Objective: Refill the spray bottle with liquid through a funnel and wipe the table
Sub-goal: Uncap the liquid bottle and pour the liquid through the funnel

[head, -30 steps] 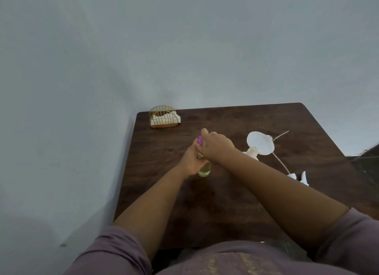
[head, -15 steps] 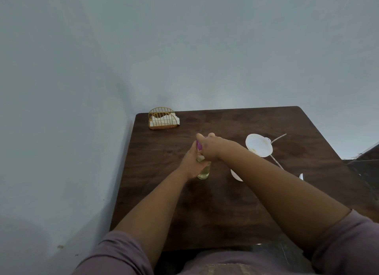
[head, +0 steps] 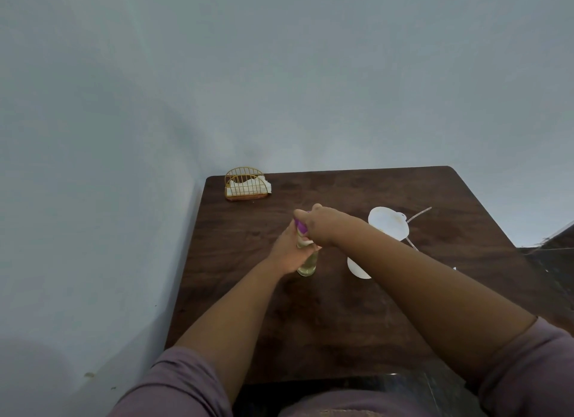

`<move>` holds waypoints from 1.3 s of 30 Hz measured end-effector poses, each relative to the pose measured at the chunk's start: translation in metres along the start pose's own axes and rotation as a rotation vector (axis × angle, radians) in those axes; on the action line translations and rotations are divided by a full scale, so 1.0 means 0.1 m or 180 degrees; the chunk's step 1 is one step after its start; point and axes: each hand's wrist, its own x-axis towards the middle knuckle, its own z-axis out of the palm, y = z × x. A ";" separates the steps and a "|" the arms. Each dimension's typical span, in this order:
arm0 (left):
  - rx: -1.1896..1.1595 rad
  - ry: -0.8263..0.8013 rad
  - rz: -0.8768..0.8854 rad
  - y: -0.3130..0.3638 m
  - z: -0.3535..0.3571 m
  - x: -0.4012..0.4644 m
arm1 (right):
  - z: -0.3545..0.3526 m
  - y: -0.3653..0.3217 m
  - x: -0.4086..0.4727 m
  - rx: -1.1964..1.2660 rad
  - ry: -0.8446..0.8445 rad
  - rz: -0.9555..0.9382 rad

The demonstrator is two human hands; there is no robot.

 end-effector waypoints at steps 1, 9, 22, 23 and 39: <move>0.0014 0.0012 0.0015 0.01 0.00 -0.01 | 0.00 0.01 0.00 0.0001 0.0036 -0.0026; -0.0159 -0.0157 -0.0071 -0.03 -0.07 0.02 | 0.01 0.09 -0.11 -0.0723 0.0093 -0.0701; -0.0201 -0.0246 0.0034 -0.06 -0.05 0.01 | -0.07 0.07 -0.13 0.0510 0.0604 0.0047; -0.0207 -0.0240 0.0051 -0.06 -0.05 0.02 | -0.03 0.05 -0.12 0.0284 0.0662 0.0182; -0.0229 -0.0240 0.0104 -0.07 -0.03 0.02 | -0.07 0.02 -0.08 0.0312 0.0854 0.0057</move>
